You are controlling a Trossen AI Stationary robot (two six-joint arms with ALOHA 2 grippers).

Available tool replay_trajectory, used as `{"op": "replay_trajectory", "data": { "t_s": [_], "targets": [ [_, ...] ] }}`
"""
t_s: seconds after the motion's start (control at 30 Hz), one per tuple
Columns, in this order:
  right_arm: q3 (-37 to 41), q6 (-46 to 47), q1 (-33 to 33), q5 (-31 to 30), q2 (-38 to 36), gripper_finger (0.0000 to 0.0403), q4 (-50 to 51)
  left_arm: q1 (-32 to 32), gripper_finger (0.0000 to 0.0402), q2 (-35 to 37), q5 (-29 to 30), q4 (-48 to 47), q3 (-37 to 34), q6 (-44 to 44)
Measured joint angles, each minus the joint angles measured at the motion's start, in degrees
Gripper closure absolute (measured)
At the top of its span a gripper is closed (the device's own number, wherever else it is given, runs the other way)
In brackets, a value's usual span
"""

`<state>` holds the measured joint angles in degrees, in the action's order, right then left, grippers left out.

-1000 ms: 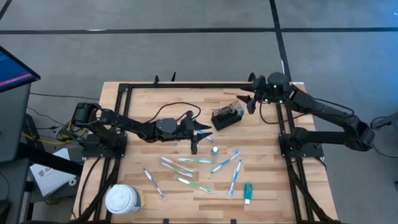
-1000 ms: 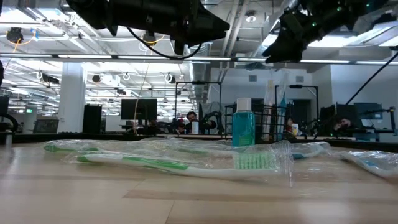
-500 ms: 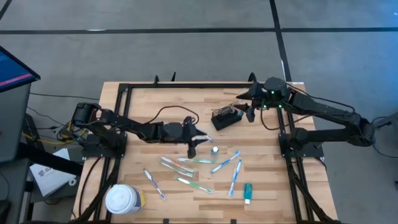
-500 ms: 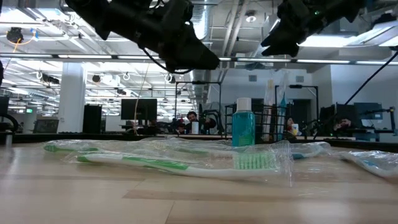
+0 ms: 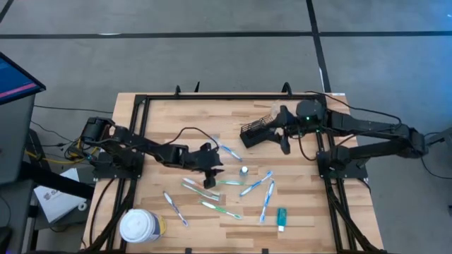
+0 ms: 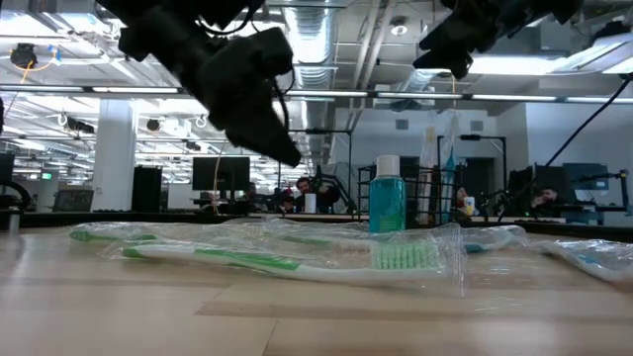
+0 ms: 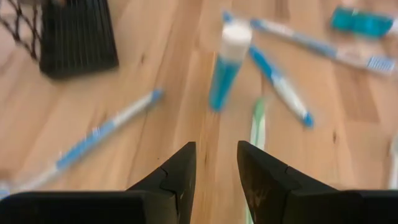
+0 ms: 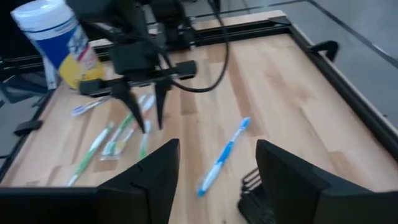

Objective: Pick & Place toothbrushing station
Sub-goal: Put the green toothbrush into the mesh organizer

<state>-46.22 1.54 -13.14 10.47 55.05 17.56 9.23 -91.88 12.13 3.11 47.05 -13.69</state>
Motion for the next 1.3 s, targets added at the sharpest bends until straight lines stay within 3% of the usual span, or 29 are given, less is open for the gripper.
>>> {"op": "replay_trajectory", "data": {
  "t_s": [0.27,0.53,1.3],
  "targets": [
    [0.00,0.00,3.57,-0.03,0.02,0.0214,0.00,2.04,0.0292,0.00,-2.23,-4.93,-0.32,-3.31],
    [0.00,-0.02,4.54,-0.06,0.02,0.0226,-0.04,2.65,0.0292,0.00,-3.64,-5.15,-5.20,-7.71],
    [-0.01,-0.02,4.51,-0.08,0.17,0.0233,-0.01,2.91,0.0292,-2.22,-5.12,1.33,-6.76,-11.84]
  ]
}}
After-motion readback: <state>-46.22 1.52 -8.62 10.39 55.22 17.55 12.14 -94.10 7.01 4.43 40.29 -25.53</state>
